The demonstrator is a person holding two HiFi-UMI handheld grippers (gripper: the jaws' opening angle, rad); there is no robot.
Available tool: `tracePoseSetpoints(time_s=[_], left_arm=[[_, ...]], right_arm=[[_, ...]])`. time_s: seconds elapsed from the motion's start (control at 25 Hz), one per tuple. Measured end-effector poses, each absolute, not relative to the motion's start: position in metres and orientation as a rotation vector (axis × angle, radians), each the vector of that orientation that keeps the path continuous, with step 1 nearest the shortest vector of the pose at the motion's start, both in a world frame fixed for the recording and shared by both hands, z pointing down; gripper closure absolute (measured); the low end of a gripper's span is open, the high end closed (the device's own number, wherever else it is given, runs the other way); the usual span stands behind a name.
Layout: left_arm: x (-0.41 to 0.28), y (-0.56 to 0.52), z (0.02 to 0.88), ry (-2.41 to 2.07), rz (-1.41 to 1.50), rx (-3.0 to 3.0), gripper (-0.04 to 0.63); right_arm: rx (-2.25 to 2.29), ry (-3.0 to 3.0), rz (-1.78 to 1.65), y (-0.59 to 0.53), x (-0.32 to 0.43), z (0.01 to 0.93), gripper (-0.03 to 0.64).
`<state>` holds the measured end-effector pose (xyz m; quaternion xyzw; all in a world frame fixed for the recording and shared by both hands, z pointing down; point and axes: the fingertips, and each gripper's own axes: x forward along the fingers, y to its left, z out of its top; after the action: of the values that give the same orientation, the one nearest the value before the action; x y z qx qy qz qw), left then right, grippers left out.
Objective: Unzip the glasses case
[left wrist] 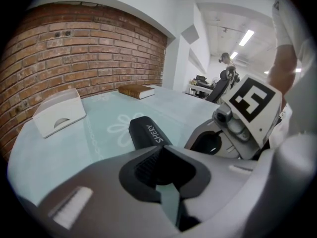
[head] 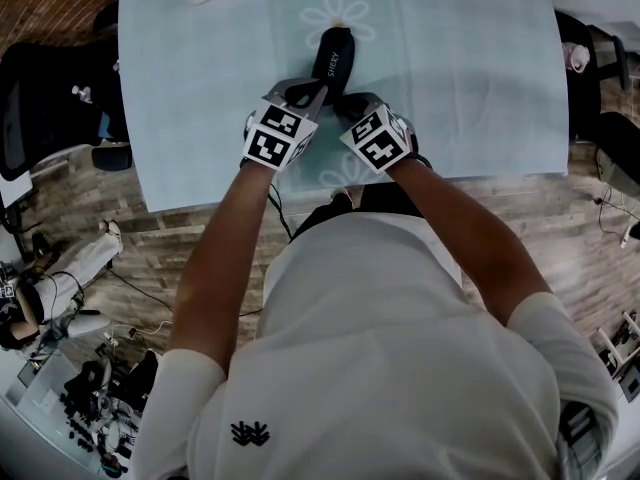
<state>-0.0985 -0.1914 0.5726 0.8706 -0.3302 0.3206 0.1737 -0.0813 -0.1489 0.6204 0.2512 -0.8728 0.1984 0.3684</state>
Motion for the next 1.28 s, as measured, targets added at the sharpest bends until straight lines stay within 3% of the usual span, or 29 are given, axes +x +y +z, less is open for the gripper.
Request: tracePoseSetpoints(time_s=[1.28], left_arm=[[-0.091,-0.187,0.569,-0.96,1.009,2.537,0.543]], right_arm=[[0.549,-2.28,0.332,-0.144,-0.072,0.61,0.618]])
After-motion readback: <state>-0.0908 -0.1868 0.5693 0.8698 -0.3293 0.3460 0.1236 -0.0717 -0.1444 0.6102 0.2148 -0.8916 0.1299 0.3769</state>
